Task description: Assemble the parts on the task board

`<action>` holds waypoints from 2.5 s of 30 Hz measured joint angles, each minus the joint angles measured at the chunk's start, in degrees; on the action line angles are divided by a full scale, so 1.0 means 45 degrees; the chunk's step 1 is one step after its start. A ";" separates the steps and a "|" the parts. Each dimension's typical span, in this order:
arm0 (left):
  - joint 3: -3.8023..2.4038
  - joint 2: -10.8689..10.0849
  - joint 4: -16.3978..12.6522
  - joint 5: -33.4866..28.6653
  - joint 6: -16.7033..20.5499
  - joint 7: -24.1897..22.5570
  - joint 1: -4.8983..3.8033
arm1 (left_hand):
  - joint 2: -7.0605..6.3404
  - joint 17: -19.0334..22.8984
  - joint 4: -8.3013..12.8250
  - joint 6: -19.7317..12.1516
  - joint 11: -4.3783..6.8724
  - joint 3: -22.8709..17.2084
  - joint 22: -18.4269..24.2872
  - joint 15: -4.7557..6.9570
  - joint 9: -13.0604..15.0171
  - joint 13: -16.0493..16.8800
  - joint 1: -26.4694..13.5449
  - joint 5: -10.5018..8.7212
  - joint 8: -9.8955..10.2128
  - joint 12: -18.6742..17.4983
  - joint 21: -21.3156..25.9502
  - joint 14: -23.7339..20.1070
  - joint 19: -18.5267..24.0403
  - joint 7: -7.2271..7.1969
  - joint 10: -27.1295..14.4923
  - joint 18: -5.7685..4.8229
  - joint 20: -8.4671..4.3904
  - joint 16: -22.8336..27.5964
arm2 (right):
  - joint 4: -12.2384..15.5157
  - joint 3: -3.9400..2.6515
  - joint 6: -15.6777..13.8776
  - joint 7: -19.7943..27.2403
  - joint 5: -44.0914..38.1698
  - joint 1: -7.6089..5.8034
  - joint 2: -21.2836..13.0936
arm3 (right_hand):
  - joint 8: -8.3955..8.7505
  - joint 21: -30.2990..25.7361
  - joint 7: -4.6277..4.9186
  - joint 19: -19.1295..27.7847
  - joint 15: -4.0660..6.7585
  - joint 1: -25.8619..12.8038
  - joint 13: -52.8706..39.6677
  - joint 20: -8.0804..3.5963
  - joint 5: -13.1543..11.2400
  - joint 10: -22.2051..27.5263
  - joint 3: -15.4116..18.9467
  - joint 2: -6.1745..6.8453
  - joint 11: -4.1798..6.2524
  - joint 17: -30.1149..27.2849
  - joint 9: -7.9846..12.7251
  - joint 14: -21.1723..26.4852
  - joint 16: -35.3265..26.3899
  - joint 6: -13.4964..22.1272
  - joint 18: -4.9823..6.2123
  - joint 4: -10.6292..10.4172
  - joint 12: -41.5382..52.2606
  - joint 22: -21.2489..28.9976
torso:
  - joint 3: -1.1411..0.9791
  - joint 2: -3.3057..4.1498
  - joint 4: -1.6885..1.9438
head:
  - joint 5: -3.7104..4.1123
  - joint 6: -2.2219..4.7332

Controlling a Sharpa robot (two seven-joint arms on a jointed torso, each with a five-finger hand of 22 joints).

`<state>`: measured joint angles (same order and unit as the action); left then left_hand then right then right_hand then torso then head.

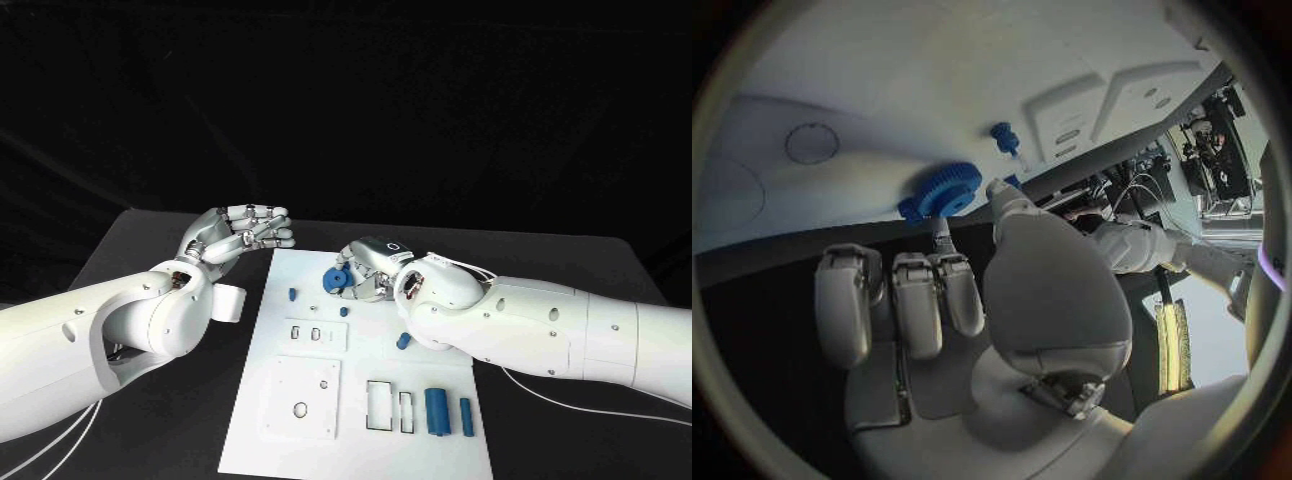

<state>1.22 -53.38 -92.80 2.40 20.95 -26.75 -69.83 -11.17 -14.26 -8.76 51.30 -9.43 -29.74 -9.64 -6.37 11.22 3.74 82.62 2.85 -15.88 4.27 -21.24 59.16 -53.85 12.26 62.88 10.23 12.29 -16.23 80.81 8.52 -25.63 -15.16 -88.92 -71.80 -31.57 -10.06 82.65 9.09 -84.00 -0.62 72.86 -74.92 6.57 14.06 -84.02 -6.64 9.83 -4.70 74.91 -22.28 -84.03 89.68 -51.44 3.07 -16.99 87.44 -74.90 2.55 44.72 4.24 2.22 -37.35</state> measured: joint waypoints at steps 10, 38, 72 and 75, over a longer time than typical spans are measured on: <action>0.0004 -0.0007 0.0000 -0.0001 -0.0005 0.0010 0.0000 | 0.0051 -0.0017 0.0000 0.0000 0.0000 0.0000 0.0014 0.0001 0.0001 0.0000 -0.0051 0.0000 0.0000 0.0000 0.0000 0.0000 0.0000 0.0000 0.0000 0.0000 0.0000 0.0000 | -0.0041 0.0009 0.0363 -0.0032 0.0221 0.0001 -0.0150 | -0.0130 0.0000 -0.0039 0.0000 0.0001 -0.0160 0.0001 0.0000 0.0000 0.0018 0.0000 -0.0160 0.0019 -0.0001 -0.0067 0.0000 0.0000 -0.0149 0.0000 0.0000 0.0046 -0.0010 | 0.0001 0.0001 0.0009 | -0.0004 -0.0011; 0.0046 0.0079 0.0243 -0.0003 -0.0022 0.0016 0.0014 | 0.0050 -0.0032 0.0000 0.0000 0.0000 0.0001 0.0012 -0.0045 -0.0010 0.0000 -0.0051 0.0000 0.0070 -0.0062 0.0000 -0.0046 0.0046 0.0000 0.0000 -0.0001 0.0046 0.0000 | 0.3167 0.0009 -0.1224 0.1916 0.2737 -0.0554 -0.5445 | 0.0074 -0.0357 -0.0114 0.0115 0.0098 0.1918 0.0003 -0.0117 0.0001 0.0017 -0.1080 0.0475 0.0114 0.0007 0.0036 -0.0002 -0.0001 -0.0449 0.0002 0.0544 -0.0067 -0.0007 | -0.0166 -0.0172 -0.0247 | 0.0068 0.0204; 0.0144 0.0323 0.0532 -0.0006 -0.0199 0.0006 0.0067 | 0.0050 -0.0040 0.0051 0.0000 0.0000 -0.0051 0.0011 -0.0045 -0.0008 0.0000 -0.0050 0.0000 0.0070 -0.0062 0.0000 -0.0045 0.0046 0.0000 0.0000 -0.0001 0.0047 0.0060 | 0.0834 0.0129 -0.0299 0.4441 0.4867 0.0585 -0.5716 | 0.0244 -0.0357 -0.0023 0.0114 0.0096 0.2209 -0.0005 -0.0116 0.0001 0.0018 -0.1114 0.0665 0.0113 0.0002 0.0104 -0.0001 -0.0001 -0.0357 0.0001 0.0578 -0.0116 -0.0002 | -0.0332 -0.0247 -0.0424 | 0.0166 0.0033; 0.0144 0.0323 0.0534 -0.0007 -0.0205 0.0006 0.0068 | 0.0050 -0.0040 0.0051 0.0000 0.0000 -0.0051 0.0011 -0.0045 -0.0008 0.0000 -0.0050 0.0000 0.0071 -0.0062 0.0000 -0.0045 0.0046 0.0000 0.0000 -0.0001 0.0046 0.0060 | 0.0772 0.0129 -0.0287 0.4445 0.4885 0.0616 -0.5627 | 0.0244 -0.0357 -0.0023 0.0114 0.0096 0.2260 -0.0005 -0.0116 0.0001 0.0018 -0.1117 0.0614 0.0113 0.0002 0.0104 -0.0001 0.0000 -0.0357 0.0001 0.0581 -0.0116 -0.0001 | -0.0325 -0.0251 -0.0424 | 0.0160 0.0018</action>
<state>1.87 -51.93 -90.40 2.37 20.03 -26.72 -69.52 -10.95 -14.44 -8.53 51.30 -9.43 -29.97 -9.60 -6.57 11.18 3.74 82.39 2.85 -15.56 3.99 -21.24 58.96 -53.64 12.26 62.88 10.22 12.50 -15.96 84.28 9.10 -26.92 4.85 -66.94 -69.03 -56.89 -8.96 81.04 8.98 -83.48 -0.19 83.02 -74.94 6.05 14.06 -83.94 -11.67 12.59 -4.20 74.92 -21.81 -84.03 89.68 -53.05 3.07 -14.38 86.92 -74.91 1.09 43.59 2.33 2.94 -37.27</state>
